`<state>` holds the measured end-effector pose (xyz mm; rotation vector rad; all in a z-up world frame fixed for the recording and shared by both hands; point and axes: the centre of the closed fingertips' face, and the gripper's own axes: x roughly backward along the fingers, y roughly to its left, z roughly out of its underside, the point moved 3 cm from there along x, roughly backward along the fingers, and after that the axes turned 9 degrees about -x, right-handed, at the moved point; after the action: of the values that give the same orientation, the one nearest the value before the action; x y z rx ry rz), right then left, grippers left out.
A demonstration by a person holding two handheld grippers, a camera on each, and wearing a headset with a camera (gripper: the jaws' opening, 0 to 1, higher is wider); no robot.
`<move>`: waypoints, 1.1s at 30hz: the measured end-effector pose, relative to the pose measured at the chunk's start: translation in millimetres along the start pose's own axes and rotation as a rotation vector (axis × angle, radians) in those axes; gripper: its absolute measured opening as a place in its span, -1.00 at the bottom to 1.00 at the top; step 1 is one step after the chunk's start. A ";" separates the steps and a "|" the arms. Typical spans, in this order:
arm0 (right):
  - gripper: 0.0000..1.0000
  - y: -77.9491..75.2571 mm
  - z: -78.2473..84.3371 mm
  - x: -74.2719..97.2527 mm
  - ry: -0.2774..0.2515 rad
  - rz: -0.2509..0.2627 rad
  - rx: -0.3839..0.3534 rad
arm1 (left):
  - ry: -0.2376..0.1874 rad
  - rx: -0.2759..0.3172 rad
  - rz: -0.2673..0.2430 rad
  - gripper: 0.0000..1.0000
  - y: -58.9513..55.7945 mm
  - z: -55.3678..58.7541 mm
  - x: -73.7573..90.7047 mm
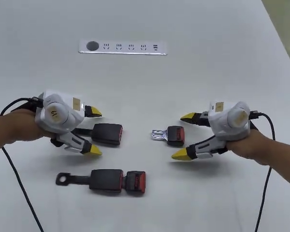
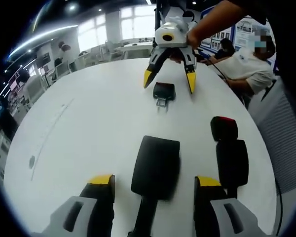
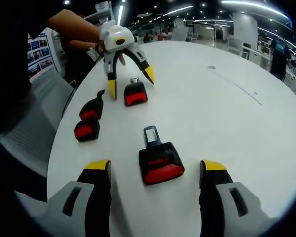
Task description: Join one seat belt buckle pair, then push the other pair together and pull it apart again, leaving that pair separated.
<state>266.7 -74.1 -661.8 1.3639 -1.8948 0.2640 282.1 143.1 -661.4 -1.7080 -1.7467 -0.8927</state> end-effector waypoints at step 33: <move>-0.33 -13.2 0.2 -9.0 0.094 -0.013 0.136 | 0.001 0.005 0.000 -0.29 -0.3 1.3 -13.5</move>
<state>279.4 -73.1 -671.5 1.4272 -1.8168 0.4497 282.7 135.4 -672.6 -1.7042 -1.7467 -0.8890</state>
